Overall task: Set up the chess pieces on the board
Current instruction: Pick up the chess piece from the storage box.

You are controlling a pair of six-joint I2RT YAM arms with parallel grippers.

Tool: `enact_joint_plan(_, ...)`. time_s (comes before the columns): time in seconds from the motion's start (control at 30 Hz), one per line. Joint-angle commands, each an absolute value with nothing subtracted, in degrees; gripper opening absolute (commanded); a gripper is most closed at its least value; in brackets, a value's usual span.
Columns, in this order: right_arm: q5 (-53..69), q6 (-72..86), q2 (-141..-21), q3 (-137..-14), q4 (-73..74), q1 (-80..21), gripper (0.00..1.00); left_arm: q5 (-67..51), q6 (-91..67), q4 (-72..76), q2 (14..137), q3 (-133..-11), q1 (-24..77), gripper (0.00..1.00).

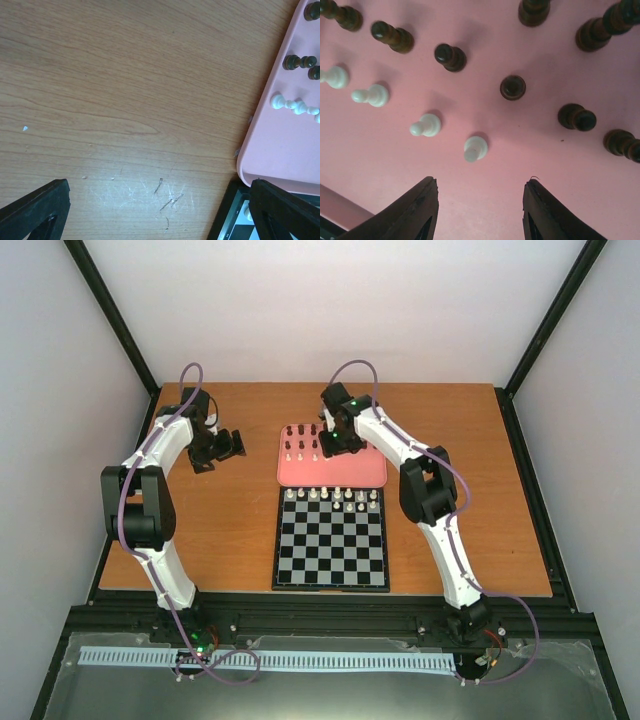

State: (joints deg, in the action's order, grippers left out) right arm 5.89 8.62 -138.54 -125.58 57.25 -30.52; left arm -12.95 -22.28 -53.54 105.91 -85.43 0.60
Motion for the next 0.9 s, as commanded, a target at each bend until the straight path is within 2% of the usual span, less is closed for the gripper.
enact_joint_plan(0.0, 7.6, 9.0, -139.6, -128.4, 56.2, -30.8, 0.47, -13.6, -22.3, -53.0, 105.8, -86.0, 0.7, 1.00)
enact_joint_plan(0.13, 7.5, 9.1, -141.6, -129.9, 56.0, -30.8, 0.46, -13.5, -22.2, -53.1, 105.9, -86.0, 0.7, 1.00)
enact_joint_plan(0.33, 8.8, 9.1, -144.1, -131.8, 56.8, -30.9, 0.37, -13.2, -22.1, -53.2, 106.1, -86.2, 0.7, 1.00)
enact_joint_plan(0.73, 8.9, 9.2, -146.0, -132.6, 57.2, -30.8, 0.31, -13.1, -22.0, -53.3, 106.4, -86.1, 0.7, 1.00)
enact_joint_plan(0.87, 9.1, 9.1, -146.7, -133.6, 57.9, -30.9, 0.25, -13.1, -22.0, -53.3, 106.6, -86.3, 0.7, 1.00)
